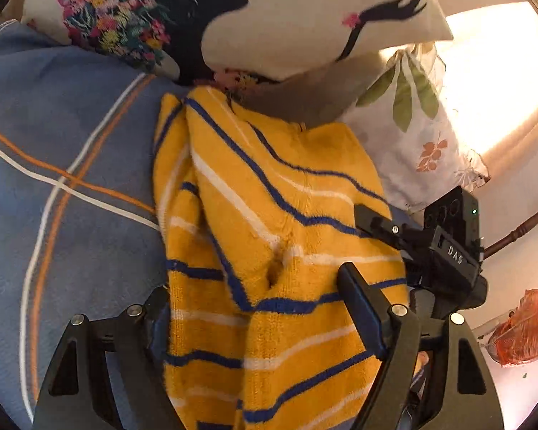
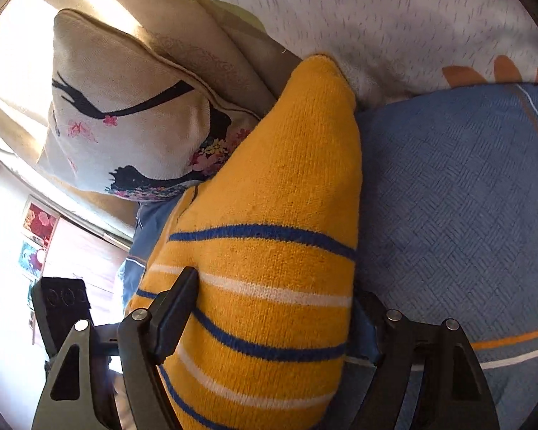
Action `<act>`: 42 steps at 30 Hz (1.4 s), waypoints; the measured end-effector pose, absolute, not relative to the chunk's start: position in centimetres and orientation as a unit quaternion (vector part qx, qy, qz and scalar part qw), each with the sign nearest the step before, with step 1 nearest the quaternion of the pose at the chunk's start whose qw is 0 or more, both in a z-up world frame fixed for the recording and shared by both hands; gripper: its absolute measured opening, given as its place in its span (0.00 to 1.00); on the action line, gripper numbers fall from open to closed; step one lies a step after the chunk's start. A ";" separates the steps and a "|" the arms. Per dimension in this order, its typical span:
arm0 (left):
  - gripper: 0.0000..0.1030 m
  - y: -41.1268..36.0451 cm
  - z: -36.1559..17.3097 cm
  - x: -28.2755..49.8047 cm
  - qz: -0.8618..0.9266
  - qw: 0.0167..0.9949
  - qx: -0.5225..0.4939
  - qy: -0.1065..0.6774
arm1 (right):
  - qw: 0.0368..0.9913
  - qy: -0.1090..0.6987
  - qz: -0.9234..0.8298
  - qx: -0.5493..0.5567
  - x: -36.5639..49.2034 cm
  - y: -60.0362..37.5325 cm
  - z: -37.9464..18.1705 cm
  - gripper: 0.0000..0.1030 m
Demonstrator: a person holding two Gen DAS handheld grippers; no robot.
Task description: Fold small clothes
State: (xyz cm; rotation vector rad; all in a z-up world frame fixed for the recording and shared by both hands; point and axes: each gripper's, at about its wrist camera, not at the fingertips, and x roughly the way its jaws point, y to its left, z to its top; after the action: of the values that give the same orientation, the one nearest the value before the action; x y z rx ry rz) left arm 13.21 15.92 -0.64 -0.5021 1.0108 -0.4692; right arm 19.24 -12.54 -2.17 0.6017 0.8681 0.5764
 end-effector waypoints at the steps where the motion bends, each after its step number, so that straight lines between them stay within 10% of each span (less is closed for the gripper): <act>1: 0.69 15.2 -0.2 13.0 -0.218 0.822 -0.230 0.473 | 0.822 0.412 0.271 0.287 19.3 -12.5 -2.1 0.62; 3: 0.42 14.4 1.1 12.6 -0.233 0.819 -0.246 0.463 | 0.818 0.406 0.279 0.299 19.1 -13.0 -1.3 0.45; 5: 0.40 13.7 2.9 11.9 -0.251 0.820 -0.259 0.445 | 0.823 0.391 0.281 0.302 18.2 -13.8 0.2 0.41; 15: 0.40 11.1 0.8 11.6 -0.156 0.823 -0.244 0.489 | 0.884 0.368 0.187 0.218 14.6 -17.7 3.9 0.57; 22: 0.43 12.6 1.5 10.6 -0.175 0.812 -0.293 0.474 | 0.917 0.307 0.157 0.198 12.6 -19.9 5.1 0.57; 29: 0.43 11.7 4.2 9.8 -0.163 0.853 -0.254 0.426 | 0.903 0.367 0.186 0.125 17.4 -14.6 5.1 0.34; 42: 0.56 12.2 6.0 5.0 -0.149 0.888 -0.207 0.384 | 0.886 0.407 0.220 0.030 18.2 -7.7 4.3 0.42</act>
State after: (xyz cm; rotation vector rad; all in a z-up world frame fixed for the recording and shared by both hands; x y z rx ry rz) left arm 4.98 12.20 5.96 -0.4304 0.7976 -0.3097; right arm 18.18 -7.69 4.32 0.0630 0.8466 0.4578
